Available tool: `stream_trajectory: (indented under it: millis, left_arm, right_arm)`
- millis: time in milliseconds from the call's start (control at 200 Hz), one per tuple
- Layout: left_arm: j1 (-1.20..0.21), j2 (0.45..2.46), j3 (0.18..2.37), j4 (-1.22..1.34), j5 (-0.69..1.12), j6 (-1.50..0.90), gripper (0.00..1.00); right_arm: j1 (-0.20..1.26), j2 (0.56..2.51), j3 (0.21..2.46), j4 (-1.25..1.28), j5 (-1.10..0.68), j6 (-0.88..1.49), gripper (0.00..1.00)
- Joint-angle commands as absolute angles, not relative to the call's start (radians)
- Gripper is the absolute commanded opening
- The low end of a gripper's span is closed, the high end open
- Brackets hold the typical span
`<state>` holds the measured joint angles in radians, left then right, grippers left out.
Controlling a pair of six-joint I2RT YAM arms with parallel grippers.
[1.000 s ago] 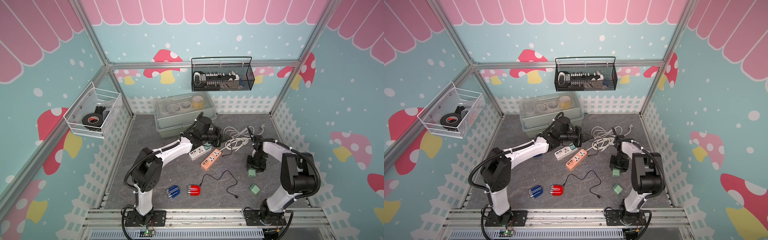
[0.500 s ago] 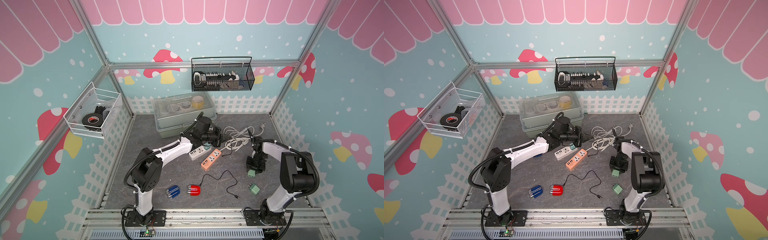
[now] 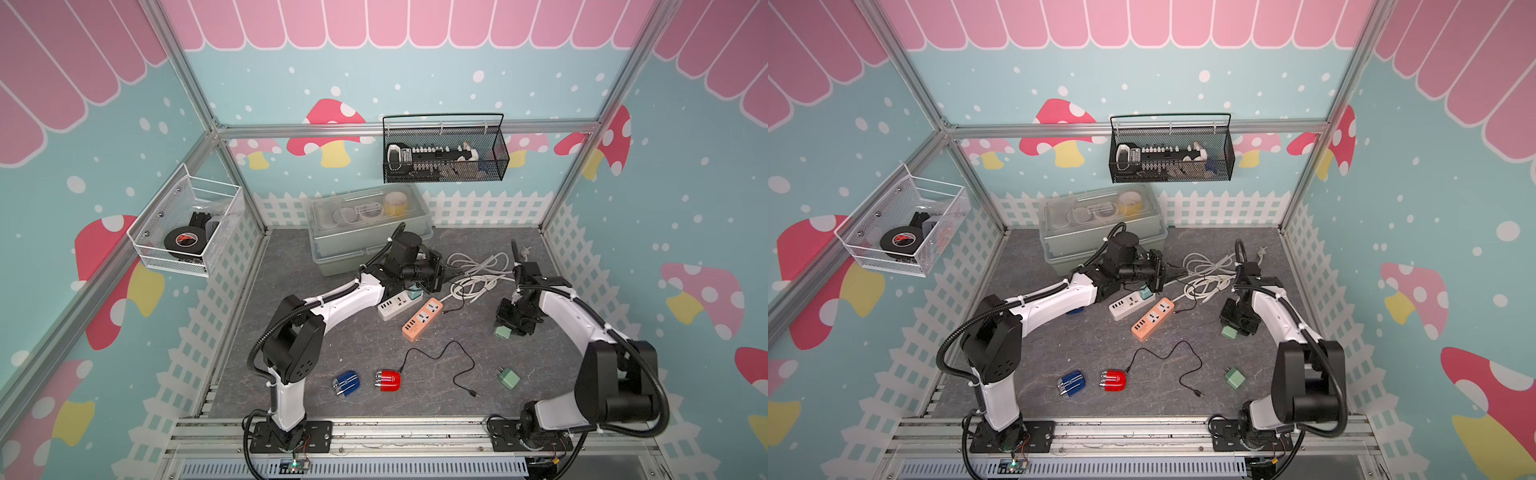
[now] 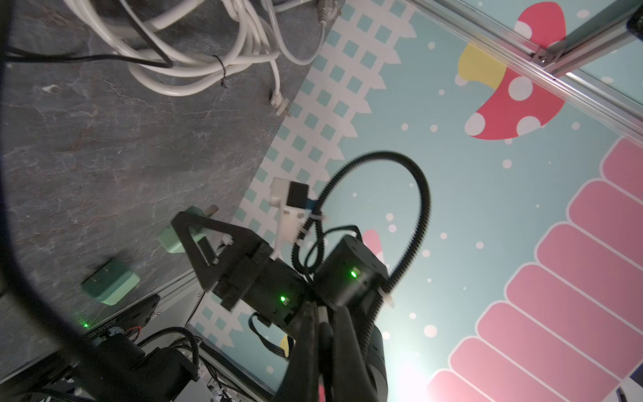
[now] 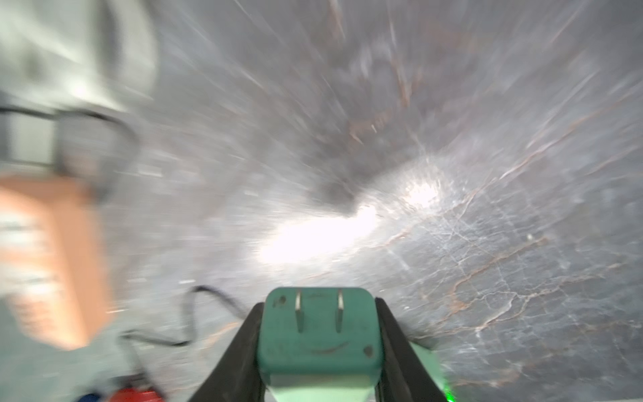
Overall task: Charge the electric shaver
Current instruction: Pick up the plug from the center of the board.
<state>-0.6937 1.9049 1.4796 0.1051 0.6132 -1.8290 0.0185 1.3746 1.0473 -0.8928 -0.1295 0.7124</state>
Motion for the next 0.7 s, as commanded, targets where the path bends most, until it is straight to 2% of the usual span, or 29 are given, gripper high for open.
stream_trajectory:
  millis: [0, 265, 560, 695]
  left_arm:
    - [-0.685, 1.88, 1.489, 0.231, 0.609, -1.852, 0.0]
    - [-0.679, 1.882, 1.489, 0.474, 0.627, -1.817, 0.0]
    - [-0.684, 1.861, 1.413, 0.706, 0.581, -1.725, 0.0]
    - [-0.692, 1.86, 1.388, 0.813, 0.56, -1.689, 0.0]
  right_arm:
    - [0.011, 1.225, 1.1, -0.786, -0.178, 0.928, 0.07]
    - [0.008, 1.055, 0.956, -0.279, -0.317, 1.314, 0.02]
    - [0.007, 1.043, 0.827, 0.281, -0.392, 1.629, 0.03]
    - [0.007, 1.049, 0.789, 0.455, -0.411, 1.704, 0.03]
